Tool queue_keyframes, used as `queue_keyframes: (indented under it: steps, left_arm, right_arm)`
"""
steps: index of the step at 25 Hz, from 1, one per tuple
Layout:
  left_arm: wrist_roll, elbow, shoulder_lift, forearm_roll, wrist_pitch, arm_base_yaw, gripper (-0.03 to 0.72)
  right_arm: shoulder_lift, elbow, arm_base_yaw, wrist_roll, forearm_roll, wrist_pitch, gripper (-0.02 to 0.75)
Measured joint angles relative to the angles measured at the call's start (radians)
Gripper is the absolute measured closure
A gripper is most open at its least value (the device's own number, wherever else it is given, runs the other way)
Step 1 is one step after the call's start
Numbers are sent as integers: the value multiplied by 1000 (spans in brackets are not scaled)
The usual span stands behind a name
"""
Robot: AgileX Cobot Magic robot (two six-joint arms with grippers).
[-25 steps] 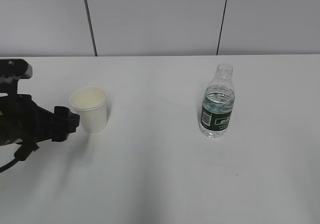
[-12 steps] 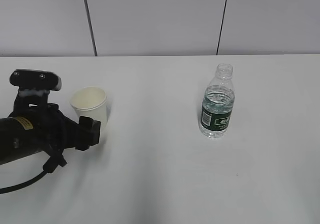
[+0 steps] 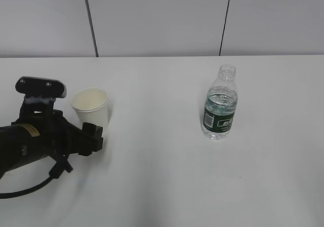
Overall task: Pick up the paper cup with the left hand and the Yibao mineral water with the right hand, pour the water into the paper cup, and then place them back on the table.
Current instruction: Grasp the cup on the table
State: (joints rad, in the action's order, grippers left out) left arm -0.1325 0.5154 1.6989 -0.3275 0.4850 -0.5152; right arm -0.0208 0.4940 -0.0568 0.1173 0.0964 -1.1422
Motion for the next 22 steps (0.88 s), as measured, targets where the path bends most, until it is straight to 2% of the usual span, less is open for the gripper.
queue_keyframes:
  steps: [9,15,22]
  left_arm:
    - [0,0,4,0,49,0,148]
    - [0,0,32,0,134,0,84]
    - [0,0,114,0,243,0,78]
  right_arm:
    - [0,0,0,0,0,0,159]
    - [0,0,0,0,0,0,159]
    - [0,0,0,0,0,0,159]
